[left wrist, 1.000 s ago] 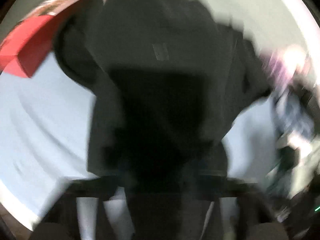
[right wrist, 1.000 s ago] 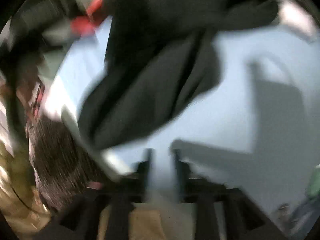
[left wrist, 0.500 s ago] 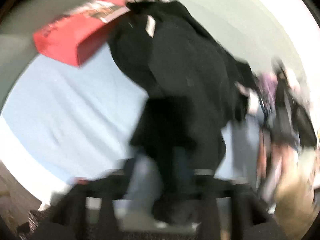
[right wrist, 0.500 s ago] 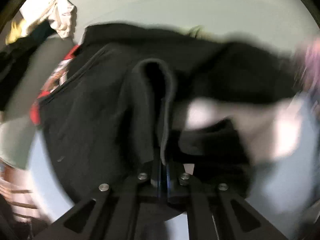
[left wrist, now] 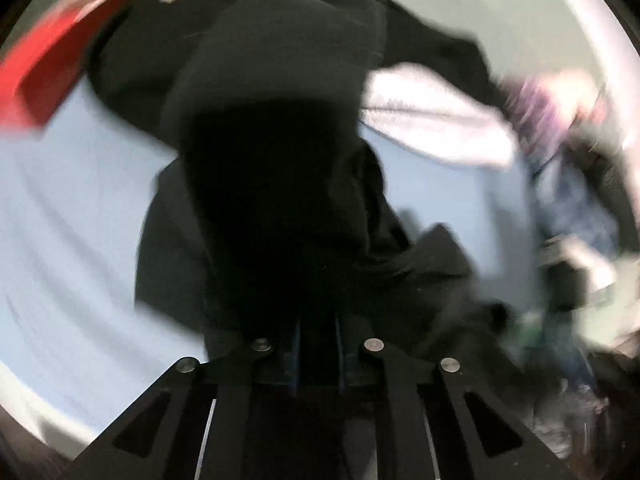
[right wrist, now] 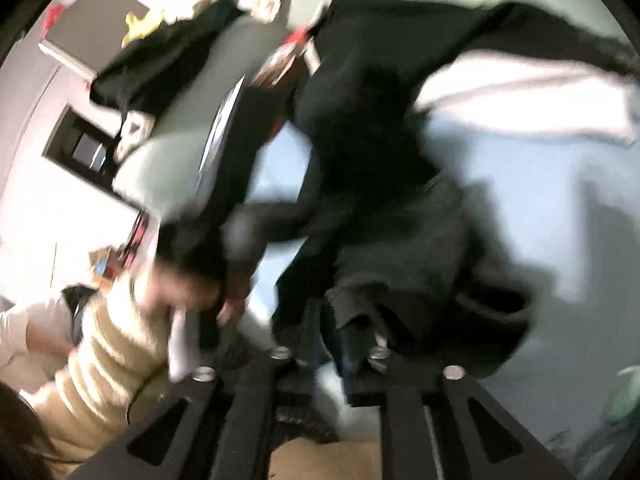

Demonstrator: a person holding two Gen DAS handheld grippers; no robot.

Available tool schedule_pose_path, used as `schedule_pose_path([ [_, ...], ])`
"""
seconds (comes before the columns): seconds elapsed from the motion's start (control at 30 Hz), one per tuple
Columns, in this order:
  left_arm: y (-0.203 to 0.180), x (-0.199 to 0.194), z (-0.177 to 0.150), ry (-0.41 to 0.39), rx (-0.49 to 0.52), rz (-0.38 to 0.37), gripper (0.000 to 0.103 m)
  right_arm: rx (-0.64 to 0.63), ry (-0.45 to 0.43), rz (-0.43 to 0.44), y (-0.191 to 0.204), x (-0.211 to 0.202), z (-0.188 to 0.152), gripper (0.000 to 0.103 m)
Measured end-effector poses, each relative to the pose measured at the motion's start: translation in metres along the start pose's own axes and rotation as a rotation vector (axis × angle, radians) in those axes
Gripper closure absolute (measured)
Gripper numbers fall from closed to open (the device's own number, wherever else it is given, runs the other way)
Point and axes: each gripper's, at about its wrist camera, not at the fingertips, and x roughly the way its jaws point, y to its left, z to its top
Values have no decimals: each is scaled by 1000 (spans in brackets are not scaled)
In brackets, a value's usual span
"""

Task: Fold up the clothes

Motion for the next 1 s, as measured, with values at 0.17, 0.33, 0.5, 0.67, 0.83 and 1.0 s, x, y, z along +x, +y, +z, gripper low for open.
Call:
schedule_pose_path([
  [0.17,37,-56,-30,-27,-63,-50,90,-5,-85,-61,7,2,38,46],
  [0.33,41,-66,-64,-10,-116,-34,85,-77,-5,-11,42,55,48,34],
  [0.5,43,-83,-68,-5,-193,-23,47,-196,151,18,76,103,23,70],
  [0.67,51,-118,-56,-98,-274,-133,34,-285,130,88,96,89,1,94],
  [0.83,24,-98,0,-113,-250,22,27,-352,145,171,120,69,-16,94],
  [1.0,-12,-78,21,-2,-83,164,27,-363,192,207,131,81,-32,94],
])
